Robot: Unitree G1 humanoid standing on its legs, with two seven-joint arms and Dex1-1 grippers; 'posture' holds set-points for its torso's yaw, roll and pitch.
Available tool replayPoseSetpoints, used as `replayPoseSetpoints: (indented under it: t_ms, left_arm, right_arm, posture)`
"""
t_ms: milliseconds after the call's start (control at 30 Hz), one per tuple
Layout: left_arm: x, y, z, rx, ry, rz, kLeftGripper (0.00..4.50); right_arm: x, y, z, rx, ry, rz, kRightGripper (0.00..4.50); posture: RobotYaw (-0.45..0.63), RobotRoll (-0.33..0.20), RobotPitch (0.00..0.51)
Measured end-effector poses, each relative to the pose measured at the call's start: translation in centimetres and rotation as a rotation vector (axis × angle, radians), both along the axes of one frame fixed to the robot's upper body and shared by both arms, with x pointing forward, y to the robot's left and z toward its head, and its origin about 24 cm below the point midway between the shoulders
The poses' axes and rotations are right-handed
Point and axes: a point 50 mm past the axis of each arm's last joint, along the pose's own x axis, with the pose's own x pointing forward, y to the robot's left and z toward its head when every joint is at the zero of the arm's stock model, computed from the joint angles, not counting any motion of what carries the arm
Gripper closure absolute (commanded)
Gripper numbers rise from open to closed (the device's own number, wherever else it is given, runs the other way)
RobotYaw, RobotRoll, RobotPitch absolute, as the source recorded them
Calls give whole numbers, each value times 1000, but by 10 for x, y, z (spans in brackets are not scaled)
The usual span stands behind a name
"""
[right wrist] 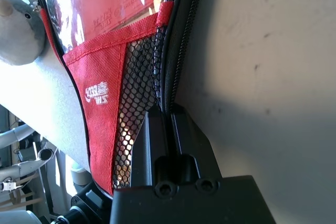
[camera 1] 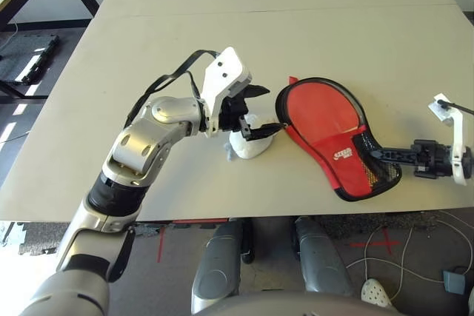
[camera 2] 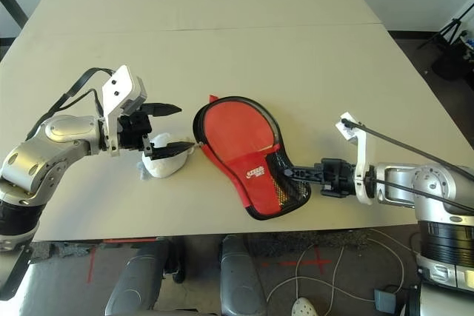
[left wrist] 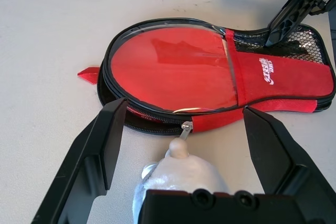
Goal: Store the ping-pong paddle in its case and zip it.
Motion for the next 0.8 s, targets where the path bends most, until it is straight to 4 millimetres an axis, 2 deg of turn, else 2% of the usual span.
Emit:
replayPoseSetpoints:
  t_ms: [233,533,733,800]
  left_arm:
    - [1,0,-1,2,-4,0,0]
    - [1,-1,-2,0,-1,-11,0]
    - [1,-1,-2,-1,0,-15,0]
    - [1,-2,-3,-1,1,-17,0]
  right_arm:
    - [-5,3,-1,-2,10,7,4469]
    - [-7,5,7,71,13,26,1893]
    - [-10,-18,26,55,-9,9,45]
    - [-9,-27,33,31,-45,4,18]
  posture:
    - [-89,0,231]
    - [-97,0,229]
    - [-104,0,227]
    - [-106,0,225]
